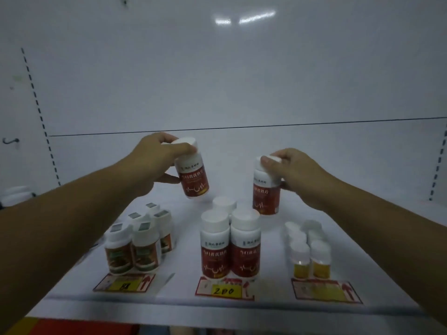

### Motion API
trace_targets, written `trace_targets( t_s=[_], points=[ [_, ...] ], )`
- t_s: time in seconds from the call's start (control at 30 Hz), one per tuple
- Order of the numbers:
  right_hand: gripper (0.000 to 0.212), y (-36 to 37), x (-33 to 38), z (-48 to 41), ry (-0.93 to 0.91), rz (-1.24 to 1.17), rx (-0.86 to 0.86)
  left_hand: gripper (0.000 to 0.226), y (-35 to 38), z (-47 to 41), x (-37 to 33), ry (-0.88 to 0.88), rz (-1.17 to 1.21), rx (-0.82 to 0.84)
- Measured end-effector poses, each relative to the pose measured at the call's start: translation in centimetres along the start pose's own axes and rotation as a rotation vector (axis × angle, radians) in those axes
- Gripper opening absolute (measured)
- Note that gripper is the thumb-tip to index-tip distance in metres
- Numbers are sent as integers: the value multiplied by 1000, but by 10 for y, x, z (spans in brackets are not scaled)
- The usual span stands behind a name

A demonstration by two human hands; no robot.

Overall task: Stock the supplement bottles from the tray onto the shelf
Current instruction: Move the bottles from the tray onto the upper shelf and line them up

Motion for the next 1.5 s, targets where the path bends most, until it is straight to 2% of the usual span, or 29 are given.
trace_targets(
  t_s=[0.1, 0.23, 0.5, 0.73, 0.83, 0.93, 1.03, 1.1, 1.17, 1.3, 1.5],
  points=[
    [41, 24, -18, -13, 49, 113, 204, 28, 22, -34, 14, -73, -90, 84],
    [30, 45, -38, -21, 117, 151, 418, 28, 54, -60, 34, -159, -197, 254],
    [27, 52, -50, -29, 151, 91, 546, 33, 100, -69, 68, -296, -409, 576],
    [29, 60, -48, -24, 117, 126, 633, 24, 104, -64, 71, -306, -445, 616],
    [30, 62, -46, -20, 104, 179, 615, 29, 102, -58, 68, -290, -486, 588],
    [39, 53, -38, -22, 9, 329, 483, 38, 97, -52, 52, -162, -617, 536],
    [57, 34, -21, -25, -169, 852, 326, 48, 92, -41, 29, 5, -869, 504],
    [64, 22, -10, -21, -247, 1219, 270, 46, 86, -33, 10, 124, -1044, 443],
    [66, 8, -1, -13, -212, 1386, 249, 42, 81, -22, -10, 256, -1149, 366],
    [66, -5, 13, 24, -125, 1377, 173, 52, 89, 8, -30, 377, -1144, 376],
    [58, -8, 20, 126, -185, 1390, 105, 59, 119, 71, -34, 476, -1011, 467]
  ],
)
Point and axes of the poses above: each hand's wrist, its own z-axis away from the middle knuckle, its own y-axis out of the palm, x = y × z, the point moved 7 cm from there along -z, towards the middle knuckle, and after that the axes turned 7 degrees about x, right-handed, at the moved point
